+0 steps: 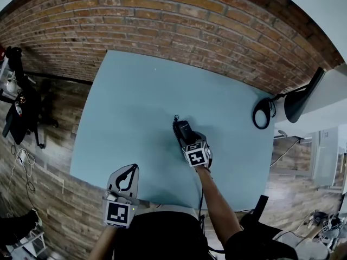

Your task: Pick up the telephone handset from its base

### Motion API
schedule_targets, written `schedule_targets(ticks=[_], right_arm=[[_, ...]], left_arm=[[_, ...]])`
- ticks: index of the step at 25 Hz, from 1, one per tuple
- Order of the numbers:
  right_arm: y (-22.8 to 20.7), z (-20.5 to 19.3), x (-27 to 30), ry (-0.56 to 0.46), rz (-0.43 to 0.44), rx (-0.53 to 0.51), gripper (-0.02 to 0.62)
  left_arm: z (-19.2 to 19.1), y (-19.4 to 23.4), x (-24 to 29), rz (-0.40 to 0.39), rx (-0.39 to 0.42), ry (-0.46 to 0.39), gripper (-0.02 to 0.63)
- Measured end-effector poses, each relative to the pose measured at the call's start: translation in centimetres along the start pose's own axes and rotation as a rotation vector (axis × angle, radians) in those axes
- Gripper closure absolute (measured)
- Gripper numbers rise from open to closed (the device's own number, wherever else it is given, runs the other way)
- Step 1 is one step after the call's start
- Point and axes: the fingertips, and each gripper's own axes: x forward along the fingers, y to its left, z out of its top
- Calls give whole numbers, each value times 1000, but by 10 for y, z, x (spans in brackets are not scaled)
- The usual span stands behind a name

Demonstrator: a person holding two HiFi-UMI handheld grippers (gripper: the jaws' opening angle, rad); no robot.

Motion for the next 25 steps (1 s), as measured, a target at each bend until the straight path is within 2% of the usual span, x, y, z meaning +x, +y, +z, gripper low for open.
schedule_targets(ticks=[25], right_arm=[[-21,61,-62,-210,-41,78,347]], left_arm=[[9,-11,11,-60,41,-23,592]])
